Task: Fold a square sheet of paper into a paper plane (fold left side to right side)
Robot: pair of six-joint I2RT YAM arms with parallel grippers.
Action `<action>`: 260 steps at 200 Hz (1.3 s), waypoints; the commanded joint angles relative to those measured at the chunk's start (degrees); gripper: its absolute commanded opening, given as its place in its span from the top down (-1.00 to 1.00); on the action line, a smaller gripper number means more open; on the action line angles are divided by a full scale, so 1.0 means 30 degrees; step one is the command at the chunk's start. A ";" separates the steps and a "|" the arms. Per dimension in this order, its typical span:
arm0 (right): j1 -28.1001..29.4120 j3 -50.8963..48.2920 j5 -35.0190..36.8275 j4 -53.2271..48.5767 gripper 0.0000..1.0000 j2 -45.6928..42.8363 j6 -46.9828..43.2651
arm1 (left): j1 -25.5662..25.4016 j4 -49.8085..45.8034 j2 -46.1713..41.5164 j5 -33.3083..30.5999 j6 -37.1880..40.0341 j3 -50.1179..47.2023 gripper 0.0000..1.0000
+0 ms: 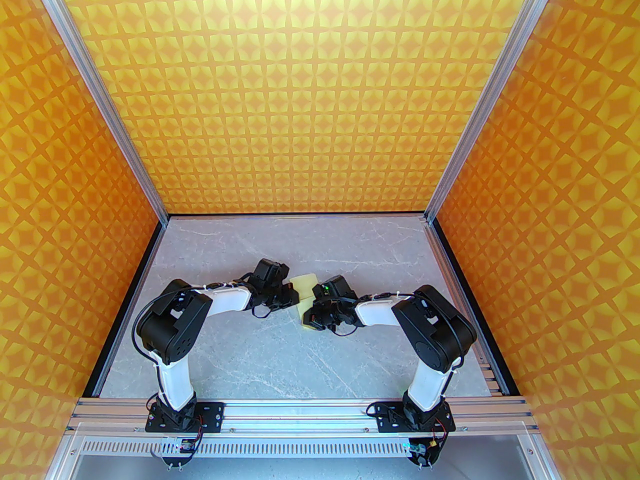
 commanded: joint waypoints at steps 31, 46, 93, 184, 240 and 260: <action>-0.0013 -0.0666 0.1993 -0.1895 1.00 0.1149 0.0044 | 0.0016 -0.1294 0.0766 -0.0784 0.1287 0.1060 0.94; -0.0028 -0.0687 0.1996 -0.1899 1.00 0.1156 0.0045 | 0.0019 -0.1396 0.0891 -0.0884 0.1441 0.1139 0.93; -0.0028 -0.0790 0.1925 -0.1778 1.00 0.1146 0.0124 | 0.0027 -0.2085 0.1245 -0.1301 0.2143 0.1595 0.85; -0.0028 -0.0827 0.1862 -0.1667 1.00 0.1142 0.0153 | -0.0001 -0.2262 0.1724 -0.1545 0.2453 0.1937 0.85; -0.0028 -0.0827 0.1801 -0.1641 1.00 0.1208 0.0166 | 0.0002 -0.2598 0.1974 -0.1543 0.2670 0.2515 0.82; -0.0028 -0.0873 0.1801 -0.1588 1.00 0.1213 0.0212 | 0.0004 -0.2607 0.2011 -0.1545 0.2697 0.2536 0.79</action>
